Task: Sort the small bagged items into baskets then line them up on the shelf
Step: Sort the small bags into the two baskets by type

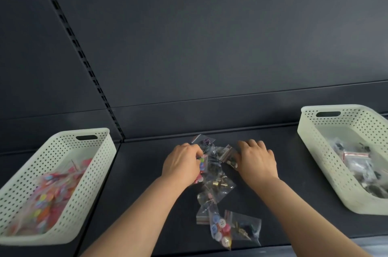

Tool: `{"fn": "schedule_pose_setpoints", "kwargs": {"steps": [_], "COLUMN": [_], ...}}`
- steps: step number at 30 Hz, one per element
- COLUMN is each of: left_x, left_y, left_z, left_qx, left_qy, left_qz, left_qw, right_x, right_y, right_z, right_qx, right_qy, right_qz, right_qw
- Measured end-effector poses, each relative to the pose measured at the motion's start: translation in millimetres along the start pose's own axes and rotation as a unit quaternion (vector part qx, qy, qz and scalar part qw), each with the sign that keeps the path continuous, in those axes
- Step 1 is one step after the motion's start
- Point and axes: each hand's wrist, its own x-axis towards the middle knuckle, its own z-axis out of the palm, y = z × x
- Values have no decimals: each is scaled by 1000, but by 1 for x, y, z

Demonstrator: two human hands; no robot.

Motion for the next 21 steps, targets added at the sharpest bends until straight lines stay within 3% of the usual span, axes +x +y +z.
{"fn": "schedule_pose_setpoints", "kwargs": {"steps": [5, 14, 17, 21], "left_x": [8, 29, 28, 24], "left_y": [9, 40, 46, 61], "left_z": [8, 31, 35, 33], "left_qx": [-10, 70, 82, -7], "left_qy": [17, -31, 4, 83], "left_qz": [2, 35, 26, 36], "left_qw": [1000, 996, 996, 996], "right_x": [7, -7, -14, -18], "right_y": [7, 31, 39, 47], "right_z": [6, -16, -22, -34], "right_qx": [10, 141, 157, 185], "right_qy": [-48, -17, -10, 58], "right_qz": [-21, 24, 24, 11], "right_qw": [999, 990, 987, 981]}}
